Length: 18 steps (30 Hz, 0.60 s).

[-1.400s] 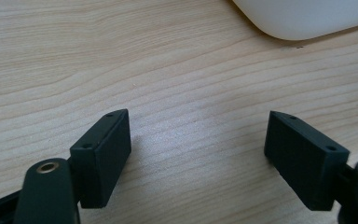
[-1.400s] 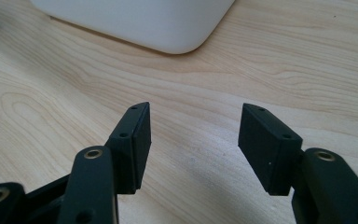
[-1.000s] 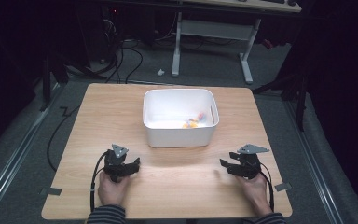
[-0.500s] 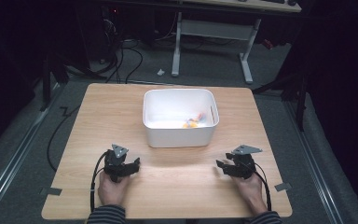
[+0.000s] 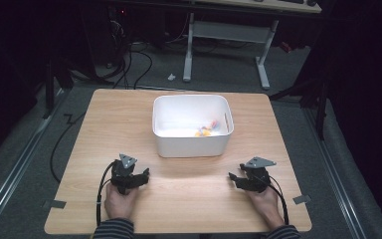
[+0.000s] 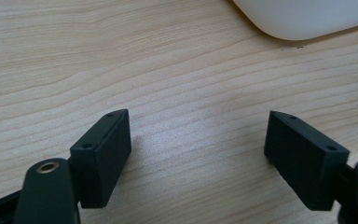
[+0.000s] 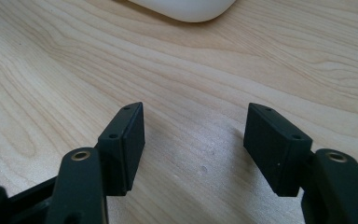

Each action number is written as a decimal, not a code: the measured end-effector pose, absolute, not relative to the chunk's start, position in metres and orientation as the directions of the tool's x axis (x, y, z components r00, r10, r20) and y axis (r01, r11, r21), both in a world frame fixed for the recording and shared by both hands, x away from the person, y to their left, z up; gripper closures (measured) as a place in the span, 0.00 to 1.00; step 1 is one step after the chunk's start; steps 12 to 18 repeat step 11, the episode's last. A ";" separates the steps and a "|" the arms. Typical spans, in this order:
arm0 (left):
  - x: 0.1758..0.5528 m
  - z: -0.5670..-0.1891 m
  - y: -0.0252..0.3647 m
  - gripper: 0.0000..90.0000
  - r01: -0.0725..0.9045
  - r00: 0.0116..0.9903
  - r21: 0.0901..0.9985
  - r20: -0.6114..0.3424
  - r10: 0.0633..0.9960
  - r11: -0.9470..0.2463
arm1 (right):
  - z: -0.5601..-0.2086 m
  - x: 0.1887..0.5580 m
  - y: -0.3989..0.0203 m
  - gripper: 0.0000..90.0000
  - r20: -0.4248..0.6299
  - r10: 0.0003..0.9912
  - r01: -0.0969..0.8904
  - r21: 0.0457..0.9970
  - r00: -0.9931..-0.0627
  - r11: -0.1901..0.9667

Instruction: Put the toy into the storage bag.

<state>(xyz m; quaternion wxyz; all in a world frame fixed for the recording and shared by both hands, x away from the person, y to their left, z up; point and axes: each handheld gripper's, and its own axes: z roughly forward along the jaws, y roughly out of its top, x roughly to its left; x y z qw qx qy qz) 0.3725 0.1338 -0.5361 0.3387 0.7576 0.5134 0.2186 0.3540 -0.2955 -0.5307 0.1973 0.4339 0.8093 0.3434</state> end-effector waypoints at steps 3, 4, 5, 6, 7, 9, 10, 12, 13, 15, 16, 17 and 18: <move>0.372 -0.536 0.134 0.26 0.630 0.377 0.738 -0.016 0.926 -0.244 | -0.531 0.354 -0.295 0.41 -0.019 0.839 0.570 0.725 -0.544 0.386; 0.372 -0.536 0.134 0.26 0.630 0.377 0.738 -0.016 0.926 -0.244 | -0.531 0.354 -0.295 0.40 -0.021 0.838 0.568 0.725 -0.546 0.388; 0.372 -0.536 0.134 0.26 0.630 0.377 0.738 -0.016 0.926 -0.243 | -0.531 0.354 -0.295 0.40 -0.021 0.839 0.570 0.725 -0.543 0.387; 0.372 -0.536 0.134 0.26 0.630 0.377 0.738 -0.016 0.926 -0.243 | -0.531 0.354 -0.296 0.40 -0.020 0.840 0.571 0.725 -0.542 0.386; 0.372 -0.536 0.134 0.26 0.630 0.377 0.738 -0.016 0.926 -0.244 | -0.531 0.354 -0.295 0.39 -0.019 0.842 0.573 0.724 -0.540 0.384; 0.372 -0.536 0.134 0.26 0.630 0.377 0.738 -0.016 0.926 -0.244 | -0.531 0.354 -0.296 0.39 -0.020 0.841 0.572 0.724 -0.540 0.385; 0.372 -0.536 0.134 0.26 0.630 0.377 0.738 -0.016 0.926 -0.244 | -0.531 0.354 -0.296 0.39 -0.021 0.841 0.572 0.724 -0.540 0.385; 0.372 -0.536 0.134 0.26 0.630 0.377 0.738 -0.016 0.926 -0.244 | -0.531 0.354 -0.296 0.39 -0.020 0.841 0.572 0.724 -0.540 0.385; 0.372 -0.536 0.134 0.26 0.630 0.377 0.738 -0.016 0.926 -0.244 | -0.531 0.354 -0.296 0.39 -0.020 0.841 0.572 0.724 -0.540 0.385; 0.372 -0.536 0.134 0.26 0.630 0.377 0.738 -0.016 0.926 -0.244 | -0.531 0.354 -0.296 0.39 -0.020 0.841 0.572 0.724 -0.540 0.385; 0.372 -0.536 0.134 0.26 0.630 0.377 0.738 -0.016 0.926 -0.244 | -0.531 0.354 -0.296 0.39 -0.020 0.841 0.572 0.724 -0.540 0.385; 0.372 -0.536 0.134 0.26 0.630 0.377 0.738 -0.016 0.926 -0.244 | -0.531 0.354 -0.296 0.39 -0.020 0.841 0.572 0.724 -0.540 0.385; 0.372 -0.536 0.134 0.26 0.630 0.377 0.738 -0.016 0.926 -0.244 | -0.531 0.354 -0.296 0.39 -0.020 0.841 0.572 0.724 -0.540 0.385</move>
